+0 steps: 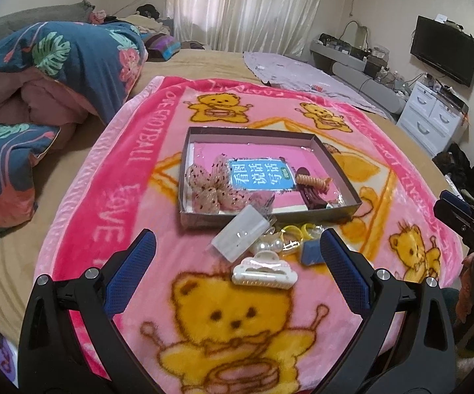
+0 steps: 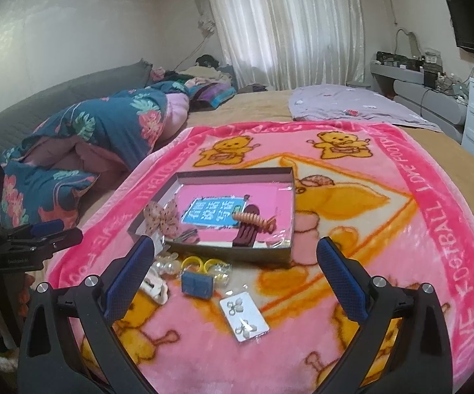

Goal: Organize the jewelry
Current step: 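Pull both tools back from the box above the blanket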

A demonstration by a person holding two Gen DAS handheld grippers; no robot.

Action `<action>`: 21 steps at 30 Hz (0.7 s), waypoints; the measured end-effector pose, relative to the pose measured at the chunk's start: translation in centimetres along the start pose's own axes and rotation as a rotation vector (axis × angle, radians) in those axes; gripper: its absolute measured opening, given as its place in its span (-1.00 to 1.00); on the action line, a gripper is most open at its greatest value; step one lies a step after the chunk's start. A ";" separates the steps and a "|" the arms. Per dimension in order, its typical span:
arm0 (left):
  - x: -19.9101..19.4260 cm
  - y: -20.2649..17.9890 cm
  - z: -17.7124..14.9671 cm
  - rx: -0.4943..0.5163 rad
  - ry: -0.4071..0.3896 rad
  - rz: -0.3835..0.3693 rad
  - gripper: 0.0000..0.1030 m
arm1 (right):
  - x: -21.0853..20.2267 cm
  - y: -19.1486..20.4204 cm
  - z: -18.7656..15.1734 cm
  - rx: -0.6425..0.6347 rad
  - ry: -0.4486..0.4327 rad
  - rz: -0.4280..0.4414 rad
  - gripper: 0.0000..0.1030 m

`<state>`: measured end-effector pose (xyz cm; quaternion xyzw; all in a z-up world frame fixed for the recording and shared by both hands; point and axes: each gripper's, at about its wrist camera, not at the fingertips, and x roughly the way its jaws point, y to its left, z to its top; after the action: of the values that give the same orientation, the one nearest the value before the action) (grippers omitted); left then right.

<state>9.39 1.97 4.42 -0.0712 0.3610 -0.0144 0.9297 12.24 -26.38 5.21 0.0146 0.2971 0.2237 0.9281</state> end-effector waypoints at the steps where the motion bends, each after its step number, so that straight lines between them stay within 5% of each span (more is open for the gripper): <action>1: 0.0 0.0 -0.1 0.002 0.002 0.001 0.82 | 0.0 0.2 -0.1 -0.006 0.003 0.001 0.91; 21: 1.4 1.3 -3.6 -0.001 0.100 0.029 0.82 | 2.4 2.5 -4.3 -0.092 0.149 0.045 0.91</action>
<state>7.94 2.74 0.64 -0.0656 0.4078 -0.0045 0.9107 10.56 -23.57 0.74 -0.0380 0.3543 0.2584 0.8979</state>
